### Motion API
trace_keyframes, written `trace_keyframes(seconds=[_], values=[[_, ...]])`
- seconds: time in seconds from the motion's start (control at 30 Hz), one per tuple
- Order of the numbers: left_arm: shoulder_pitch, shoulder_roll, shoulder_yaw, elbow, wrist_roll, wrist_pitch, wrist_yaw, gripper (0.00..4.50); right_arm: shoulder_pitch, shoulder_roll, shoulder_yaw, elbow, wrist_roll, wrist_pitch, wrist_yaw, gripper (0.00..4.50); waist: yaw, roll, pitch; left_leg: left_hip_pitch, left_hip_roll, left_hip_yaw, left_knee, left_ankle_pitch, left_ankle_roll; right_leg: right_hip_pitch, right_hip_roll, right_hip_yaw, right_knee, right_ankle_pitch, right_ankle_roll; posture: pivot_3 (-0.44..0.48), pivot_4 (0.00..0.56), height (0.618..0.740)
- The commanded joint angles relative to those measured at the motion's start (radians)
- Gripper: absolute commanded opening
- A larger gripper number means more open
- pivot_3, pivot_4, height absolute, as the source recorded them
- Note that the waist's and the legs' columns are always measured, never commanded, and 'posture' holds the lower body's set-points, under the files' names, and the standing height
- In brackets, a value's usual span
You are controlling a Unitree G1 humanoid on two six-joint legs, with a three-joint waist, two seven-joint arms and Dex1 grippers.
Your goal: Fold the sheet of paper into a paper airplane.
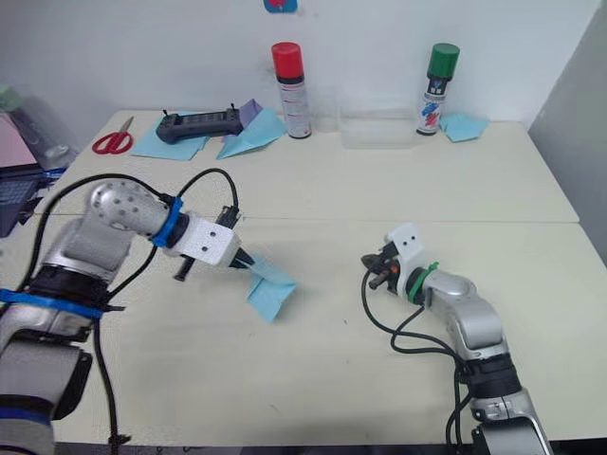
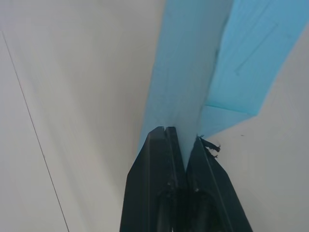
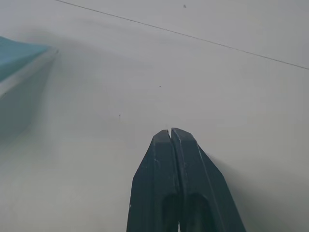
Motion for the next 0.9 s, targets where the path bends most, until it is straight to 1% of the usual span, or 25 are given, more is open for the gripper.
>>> trace_keyframes(seconds=[0.03,0.13,0.2,0.27,0.3,0.33,0.37,0.4,0.43,0.47,0.5,0.53,0.6,0.63,0.67,0.77,0.8,0.83,0.9], values=[[0.116,0.032,0.017,-0.224,0.042,0.186,0.068,0.01,-0.003,0.020,0.010,-0.006,-0.001,-0.054,-0.007,0.00,-0.001,0.000,0.000,0.000,0.000,0.000,0.000,0.000,0.000,0.000,0.000,0.000,0.001,0.000,0.000,0.000,0.150,0.740],[0.208,-0.033,-0.025,-0.312,0.138,0.324,0.197,0.01,-0.021,0.027,0.002,0.019,-0.004,-0.076,-0.012,0.00,-0.001,0.001,0.000,0.002,0.000,0.001,0.001,0.000,0.000,0.000,0.000,0.001,0.002,-0.001,0.001,0.000,0.150,0.740],[0.222,-0.085,-0.040,-0.341,0.173,0.399,0.259,0.01,-0.024,0.024,-0.002,0.024,-0.003,-0.083,-0.011,0.00,0.005,0.000,0.001,0.002,0.000,0.000,0.003,0.000,0.000,0.001,0.000,0.001,0.004,-0.001,0.002,0.000,0.150,0.740],[0.222,-0.130,-0.050,-0.364,0.182,0.461,0.292,0.01,-0.018,0.007,-0.005,0.021,-0.003,-0.090,0.002,0.00,0.011,0.000,0.001,0.001,-0.001,0.000,0.004,0.000,0.000,0.001,0.000,0.001,0.005,-0.001,0.002,0.000,0.150,0.740],[0.225,-0.138,-0.048,-0.373,0.179,0.474,0.299,0.55,-0.014,0.000,-0.005,0.016,0.000,-0.090,0.008,0.00,0.012,0.000,0.001,0.001,-0.001,0.000,0.005,0.000,0.000,0.001,0.000,0.001,0.005,-0.001,0.002,0.000,0.150,0.740],[0.226,-0.143,-0.044,-0.381,0.173,0.486,0.304,0.70,-0.011,-0.008,-0.005,0.009,0.003,-0.090,0.015,0.00,0.011,0.000,0.001,0.001,-0.001,0.000,0.005,0.000,0.000,0.001,0.000,0.001,0.005,-0.001,0.002,0.000,0.150,0.740],[0.227,-0.142,-0.038,-0.386,0.165,0.496,0.308,1.04,-0.009,-0.014,-0.005,0.002,0.007,-0.088,0.021,0.30,0.011,0.000,0.001,0.002,-0.001,0.001,0.005,0.000,0.000,0.001,0.000,0.002,0.005,-0.001,0.002,0.000,0.150,0.740],[0.222,-0.135,-0.022,-0.377,0.153,0.492,0.313,1.25,-0.010,-0.015,-0.016,-0.006,0.023,-0.072,0.021,0.38,0.011,0.000,0.001,0.002,-0.001,0.001,0.005,0.000,0.000,0.001,0.000,0.002,0.005,-0.001,0.002,0.000,0.150,0.740],[0.215,-0.122,-0.004,-0.362,0.140,0.475,0.317,1.60,-0.013,-0.018,-0.024,-0.013,0.036,-0.059,0.022,0.62,0.011,0.000,0.001,0.002,-0.001,0.001,0.005,0.000,0.000,0.001,0.000,0.002,0.005,-0.001,0.001,0.000,0.150,0.740],[0.209,-0.108,0.015,-0.347,0.126,0.463,0.320,1.94,-0.016,-0.025,-0.025,-0.020,0.044,-0.052,0.030,1.01,0.010,0.000,0.001,0.002,0.000,0.000,0.005,0.000,0.000,0.001,0.001,0.001,0.005,0.000,0.001,0.000,0.150,0.740],[0.204,-0.097,0.039,-0.335,0.103,0.458,0.319,2.15,-0.016,-0.033,-0.025,-0.031,0.053,-0.047,0.043,1.22,0.008,0.000,0.001,0.002,0.000,0.000,0.005,0.000,0.000,0.001,0.001,0.001,0.006,0.000,0.001,0.000,0.150,0.740],[0.204,-0.087,0.067,-0.328,0.067,0.439,0.312,2.40,-0.014,-0.038,-0.023,-0.048,0.067,-0.037,0.058,1.53,0.007,0.000,0.001,0.002,0.000,0.000,0.005,0.000,0.000,0.000,0.001,0.002,0.006,0.000,0.000,0.000,0.150,0.740],[0.225,-0.051,0.141,-0.336,-0.029,0.422,0.272,2.96,0.007,-0.066,0.001,-0.108,0.088,-0.037,0.108,2.19,0.003,0.000,0.001,0.002,0.000,0.001,0.005,0.000,0.000,0.000,0.001,0.002,0.007,0.000,0.000,0.000,0.150,0.740],[0.256,-0.031,0.197,-0.347,-0.110,0.365,0.231,3.32,0.034,-0.091,0.024,-0.159,0.101,-0.041,0.150,2.62,0.002,0.000,0.001,0.002,0.000,0.001,0.005,0.000,0.000,-0.001,0.001,0.002,0.007,0.000,0.000,0.000,0.150,0.740],[0.293,-0.019,0.262,-0.366,-0.191,0.367,0.199,3.53,0.068,-0.119,0.049,-0.212,0.111,-0.049,0.191,2.85,0.002,0.000,0.001,0.002,0.000,0.000,0.004,0.000,0.000,-0.001,0.001,0.002,0.007,0.000,0.000,0.000,0.150,0.740],[0.378,0.003,0.390,-0.395,-0.345,0.414,0.170,4.40,0.146,-0.178,0.097,-0.300,0.116,-0.091,0.266,3.84,0.002,0.000,0.001,0.002,0.000,0.001,0.004,0.000,0.000,0.000,0.000,0.001,0.007,-0.002,-0.002,0.000,0.150,0.740],[0.398,0.012,0.413,-0.399,-0.374,0.425,0.167,4.50,0.161,-0.189,0.109,-0.311,0.112,-0.107,0.279,4.28,0.002,0.000,0.001,0.002,0.000,0.001,0.004,0.000,0.000,-0.001,0.000,0.001,0.007,-0.002,-0.002,0.000,0.150,0.740],[0.425,0.022,0.450,-0.401,-0.412,0.447,0.164,4.50,0.176,-0.192,0.127,-0.318,0.100,-0.127,0.283,4.49,0.002,0.000,0.001,0.002,0.000,0.000,0.004,0.000,0.000,-0.001,0.000,0.000,0.007,-0.002,-0.002,0.000,0.150,0.740],[0.456,0.023,0.503,-0.411,-0.470,0.510,0.196,4.50,0.186,-0.177,0.152,-0.301,0.073,-0.161,0.264,4.49,0.001,0.000,0.001,0.002,0.000,0.001,0.004,0.000,0.000,-0.001,0.000,0.001,0.007,-0.003,0.000,0.000,0.150,0.740]])
